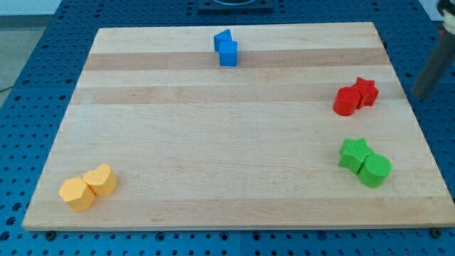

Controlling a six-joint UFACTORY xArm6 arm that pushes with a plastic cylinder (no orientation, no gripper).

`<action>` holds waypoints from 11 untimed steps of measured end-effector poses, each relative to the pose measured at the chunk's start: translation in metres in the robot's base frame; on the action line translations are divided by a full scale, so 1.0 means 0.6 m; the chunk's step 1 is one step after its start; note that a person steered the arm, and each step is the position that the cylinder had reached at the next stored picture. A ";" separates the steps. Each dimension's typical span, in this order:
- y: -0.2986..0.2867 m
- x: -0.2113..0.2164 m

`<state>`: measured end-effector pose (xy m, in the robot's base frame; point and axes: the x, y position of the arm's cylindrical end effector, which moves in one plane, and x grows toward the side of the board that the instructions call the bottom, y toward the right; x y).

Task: Slide the red star slightly left

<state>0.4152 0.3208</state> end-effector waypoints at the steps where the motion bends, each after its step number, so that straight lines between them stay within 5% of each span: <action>1: -0.055 0.004; 3: -0.256 -0.091; 4: -0.266 -0.095; 6: -0.052 -0.037; 7: -0.047 0.045; 8: -0.112 0.057; 10: -0.325 -0.092; 11: -0.364 -0.110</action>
